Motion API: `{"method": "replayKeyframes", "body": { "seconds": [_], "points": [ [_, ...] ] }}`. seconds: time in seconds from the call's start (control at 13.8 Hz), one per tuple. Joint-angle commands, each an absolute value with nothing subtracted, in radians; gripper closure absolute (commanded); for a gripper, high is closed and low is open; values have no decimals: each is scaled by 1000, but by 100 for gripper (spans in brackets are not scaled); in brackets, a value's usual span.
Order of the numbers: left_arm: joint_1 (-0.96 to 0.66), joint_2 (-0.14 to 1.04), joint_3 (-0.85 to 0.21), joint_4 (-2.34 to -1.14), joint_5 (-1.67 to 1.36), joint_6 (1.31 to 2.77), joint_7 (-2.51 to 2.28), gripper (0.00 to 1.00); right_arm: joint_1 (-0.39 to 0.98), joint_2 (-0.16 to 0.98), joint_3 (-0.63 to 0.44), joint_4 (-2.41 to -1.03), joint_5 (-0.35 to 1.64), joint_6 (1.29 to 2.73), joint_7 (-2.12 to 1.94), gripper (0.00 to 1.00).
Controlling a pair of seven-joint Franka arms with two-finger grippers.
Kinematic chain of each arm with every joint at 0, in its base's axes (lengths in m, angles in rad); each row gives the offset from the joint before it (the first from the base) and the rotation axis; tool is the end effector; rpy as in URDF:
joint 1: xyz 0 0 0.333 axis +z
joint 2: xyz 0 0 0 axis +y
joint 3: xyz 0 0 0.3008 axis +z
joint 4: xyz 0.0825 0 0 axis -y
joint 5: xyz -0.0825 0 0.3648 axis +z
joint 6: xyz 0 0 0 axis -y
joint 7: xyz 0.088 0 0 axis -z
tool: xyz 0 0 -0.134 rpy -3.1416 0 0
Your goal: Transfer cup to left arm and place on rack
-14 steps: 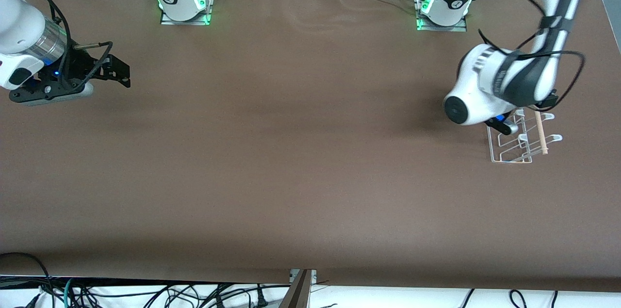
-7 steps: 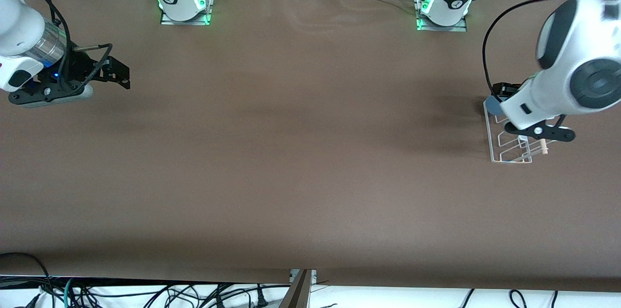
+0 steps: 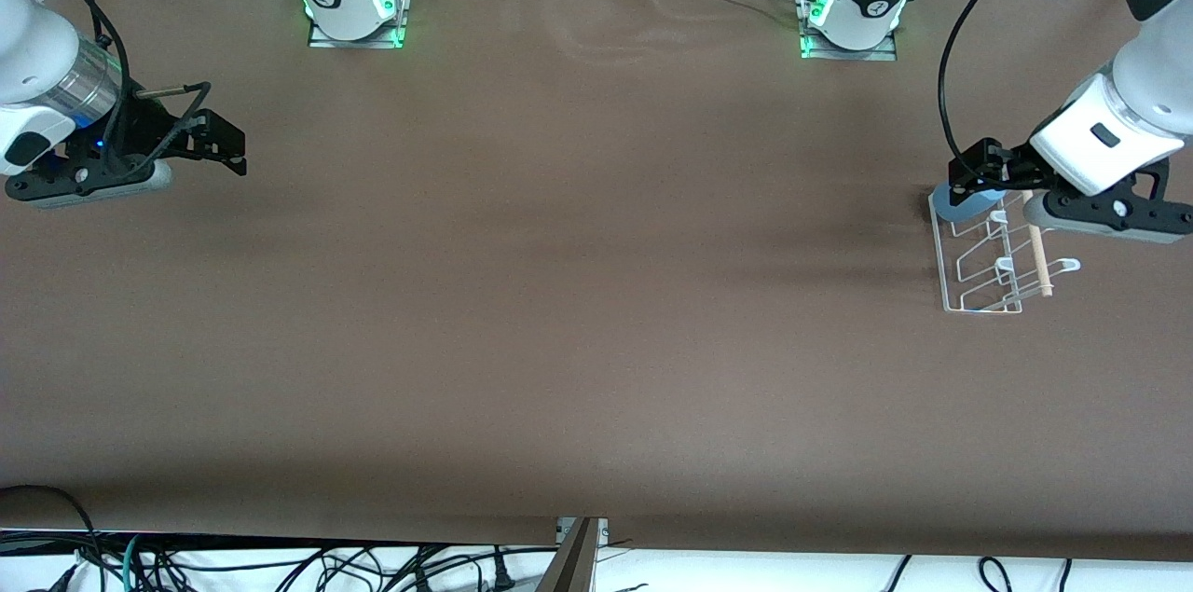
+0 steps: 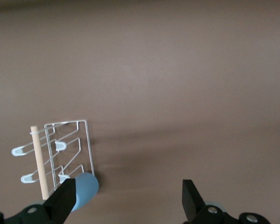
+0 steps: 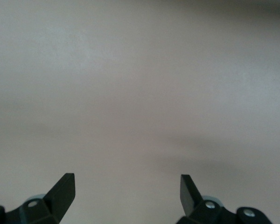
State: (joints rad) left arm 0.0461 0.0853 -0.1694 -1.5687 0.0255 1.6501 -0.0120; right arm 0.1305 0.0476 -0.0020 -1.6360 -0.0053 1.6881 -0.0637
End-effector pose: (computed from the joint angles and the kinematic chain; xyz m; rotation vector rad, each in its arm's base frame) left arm 0.5620 -0.0630 0.5439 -3.1254 0.1764 0.0030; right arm 0.5526 0.0708 0.5368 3.1218 0.3019 0.0073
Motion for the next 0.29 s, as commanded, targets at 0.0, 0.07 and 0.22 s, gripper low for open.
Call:
{"method": "replayKeyframes", "body": {
  "seconds": [0.0, 0.07, 0.22],
  "points": [
    [-40, -28, -30, -1726, -2, 1706, -3, 0, 129, 57, -2, -1615, -18, 1695, -83, 1],
    [-37, -26, -29, -1724, -3, 1706, -5, 0, 129, 57, -2, -1615, -18, 1695, -83, 1],
    [-32, -21, -32, -1723, 0, 1704, -5, 0, 129, 57, -2, -1615, -18, 1695, -81, 1]
  ]
}}
